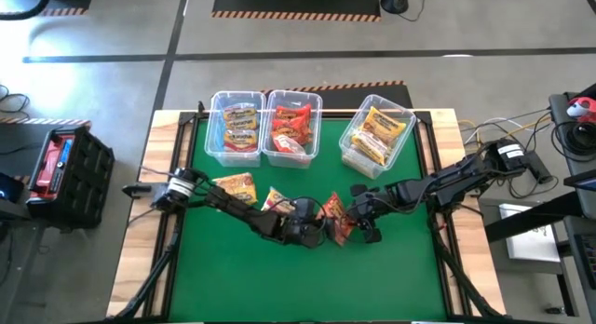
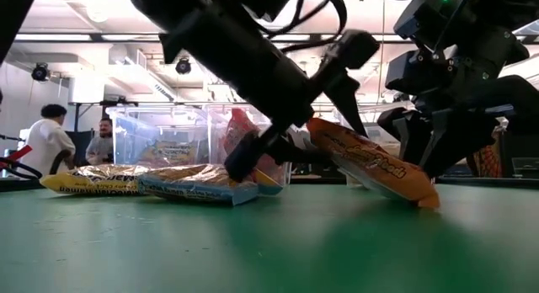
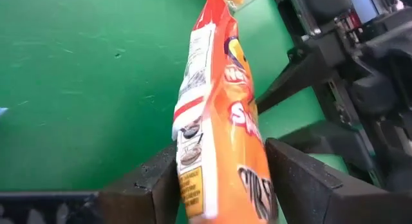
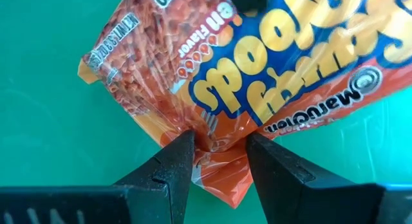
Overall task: Sort Maruchan noodles
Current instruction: Put the orange noodle pack into the top center transparent bin
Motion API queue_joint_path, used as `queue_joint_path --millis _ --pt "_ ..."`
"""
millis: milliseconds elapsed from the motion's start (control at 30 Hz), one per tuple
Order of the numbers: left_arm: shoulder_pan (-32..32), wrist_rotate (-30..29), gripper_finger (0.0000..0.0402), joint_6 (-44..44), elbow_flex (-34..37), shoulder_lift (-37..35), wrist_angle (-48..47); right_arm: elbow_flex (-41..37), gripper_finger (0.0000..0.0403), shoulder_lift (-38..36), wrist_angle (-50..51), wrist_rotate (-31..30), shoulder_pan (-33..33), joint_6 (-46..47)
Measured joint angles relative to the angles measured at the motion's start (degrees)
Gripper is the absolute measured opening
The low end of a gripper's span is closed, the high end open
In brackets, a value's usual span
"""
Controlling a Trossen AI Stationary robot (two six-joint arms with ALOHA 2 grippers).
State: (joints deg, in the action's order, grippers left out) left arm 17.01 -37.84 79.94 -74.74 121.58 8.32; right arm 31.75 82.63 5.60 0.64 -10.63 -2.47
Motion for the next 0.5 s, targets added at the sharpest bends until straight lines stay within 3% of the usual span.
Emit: queue_joint_path --millis 167,500 --pt "-0.68 3.45 0.0173 0.2 -0.59 2.36 3.65 -0.04 0.0141 0.0 -1.24 -0.25 0.0 -1.21" --pt "-0.65 3.32 0.015 0.63 -0.59 2.36 3.76 0.07 0.0141 -2.55 -1.05 -0.55 -0.03 0.02"
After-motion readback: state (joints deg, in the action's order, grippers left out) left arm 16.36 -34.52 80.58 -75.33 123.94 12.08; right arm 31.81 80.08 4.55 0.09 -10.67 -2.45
